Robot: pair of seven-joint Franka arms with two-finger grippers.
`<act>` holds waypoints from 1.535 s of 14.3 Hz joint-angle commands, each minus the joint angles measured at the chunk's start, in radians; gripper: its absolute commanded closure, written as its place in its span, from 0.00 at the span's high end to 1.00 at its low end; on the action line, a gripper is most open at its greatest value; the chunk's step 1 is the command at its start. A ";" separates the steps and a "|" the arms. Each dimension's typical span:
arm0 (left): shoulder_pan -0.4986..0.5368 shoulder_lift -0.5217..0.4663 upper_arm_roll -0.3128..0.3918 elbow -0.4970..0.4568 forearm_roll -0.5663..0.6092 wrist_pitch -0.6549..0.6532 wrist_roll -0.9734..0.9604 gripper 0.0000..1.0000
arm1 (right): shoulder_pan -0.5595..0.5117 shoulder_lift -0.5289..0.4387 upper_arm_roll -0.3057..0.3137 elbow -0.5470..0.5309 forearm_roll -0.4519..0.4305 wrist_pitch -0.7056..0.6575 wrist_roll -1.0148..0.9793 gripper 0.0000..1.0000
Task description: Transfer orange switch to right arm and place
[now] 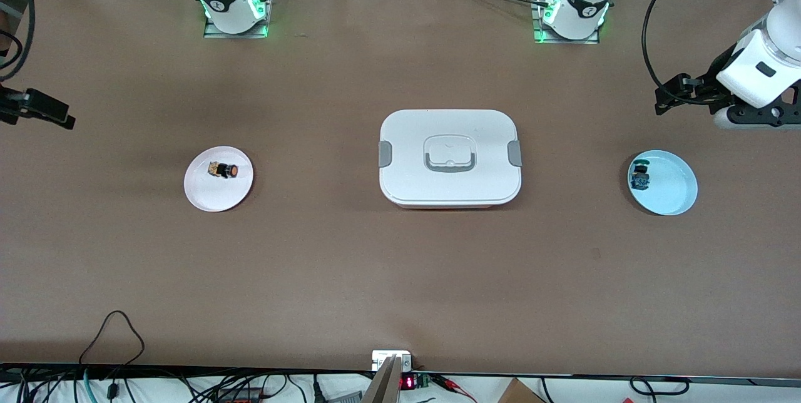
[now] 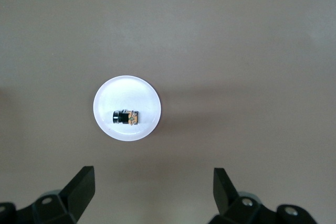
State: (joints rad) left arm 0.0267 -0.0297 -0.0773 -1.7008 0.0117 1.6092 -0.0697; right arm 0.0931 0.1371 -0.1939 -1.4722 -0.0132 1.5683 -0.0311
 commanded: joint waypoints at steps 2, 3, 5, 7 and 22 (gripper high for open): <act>0.005 0.013 -0.001 0.027 -0.010 -0.015 0.005 1.00 | 0.007 -0.127 0.002 -0.215 0.002 0.163 0.016 1.00; 0.005 0.013 -0.001 0.027 -0.010 -0.015 0.005 1.00 | 0.004 -0.142 0.002 -0.230 0.002 0.164 0.017 1.00; 0.005 0.013 -0.001 0.027 -0.010 -0.015 0.005 1.00 | 0.004 -0.131 0.002 -0.179 0.001 0.113 0.010 1.00; 0.005 0.013 -0.001 0.027 -0.010 -0.015 0.005 1.00 | 0.010 -0.123 0.005 -0.148 -0.001 0.067 0.011 1.00; 0.004 0.013 -0.006 0.027 -0.009 -0.017 0.002 1.00 | 0.040 -0.123 0.010 -0.132 0.019 -0.005 0.011 1.00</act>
State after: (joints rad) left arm 0.0267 -0.0296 -0.0786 -1.7008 0.0117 1.6092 -0.0697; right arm 0.1308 0.0180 -0.1852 -1.6240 0.0008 1.5876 -0.0292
